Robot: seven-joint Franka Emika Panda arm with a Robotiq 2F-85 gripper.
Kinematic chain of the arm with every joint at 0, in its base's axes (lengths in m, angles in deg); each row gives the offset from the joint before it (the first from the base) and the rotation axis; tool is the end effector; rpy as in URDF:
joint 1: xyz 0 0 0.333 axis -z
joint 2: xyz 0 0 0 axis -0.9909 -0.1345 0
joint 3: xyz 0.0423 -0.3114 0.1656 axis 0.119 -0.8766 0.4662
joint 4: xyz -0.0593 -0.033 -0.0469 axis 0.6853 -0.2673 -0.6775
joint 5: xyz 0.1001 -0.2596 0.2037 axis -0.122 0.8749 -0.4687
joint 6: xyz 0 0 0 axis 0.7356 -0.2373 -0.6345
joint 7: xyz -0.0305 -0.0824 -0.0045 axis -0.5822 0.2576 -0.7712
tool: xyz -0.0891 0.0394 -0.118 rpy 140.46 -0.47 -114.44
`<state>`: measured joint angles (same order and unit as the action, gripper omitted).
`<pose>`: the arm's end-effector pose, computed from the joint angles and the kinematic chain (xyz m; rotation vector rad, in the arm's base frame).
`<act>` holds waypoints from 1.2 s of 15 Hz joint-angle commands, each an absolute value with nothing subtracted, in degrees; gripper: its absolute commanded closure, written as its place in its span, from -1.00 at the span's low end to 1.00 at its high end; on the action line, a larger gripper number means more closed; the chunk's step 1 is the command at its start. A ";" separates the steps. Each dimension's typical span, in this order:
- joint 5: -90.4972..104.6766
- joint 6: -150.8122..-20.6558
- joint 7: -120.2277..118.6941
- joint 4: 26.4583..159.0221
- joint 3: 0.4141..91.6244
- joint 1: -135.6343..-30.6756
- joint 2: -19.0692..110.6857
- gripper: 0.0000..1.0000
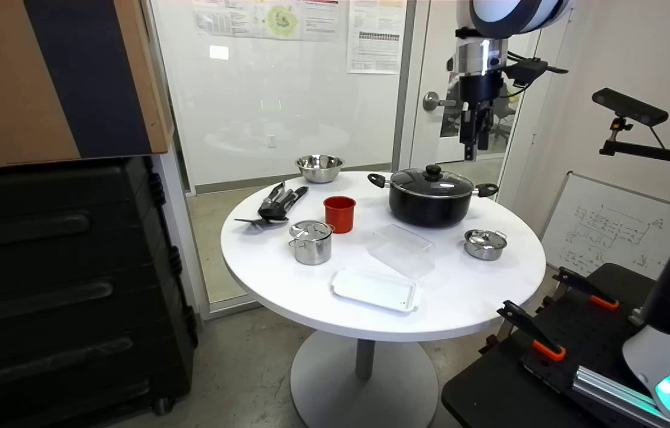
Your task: Put the plastic cover on the tray.
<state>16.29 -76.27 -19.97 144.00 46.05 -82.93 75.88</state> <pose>0.3796 -0.0375 0.3860 2.9600 0.4929 -0.1623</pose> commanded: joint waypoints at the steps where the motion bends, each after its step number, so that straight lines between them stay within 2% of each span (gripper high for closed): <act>1: 16.13 -76.20 -20.08 144.14 46.58 -82.29 76.37 -1.00; 6: 15.91 -77.02 -19.78 144.91 46.98 -82.70 75.57 -1.00; 10: 16.29 -84.04 -18.66 146.23 49.22 -84.10 71.50 -1.00; 18: 18.48 -98.13 -6.09 143.27 54.83 -87.26 54.31 -1.00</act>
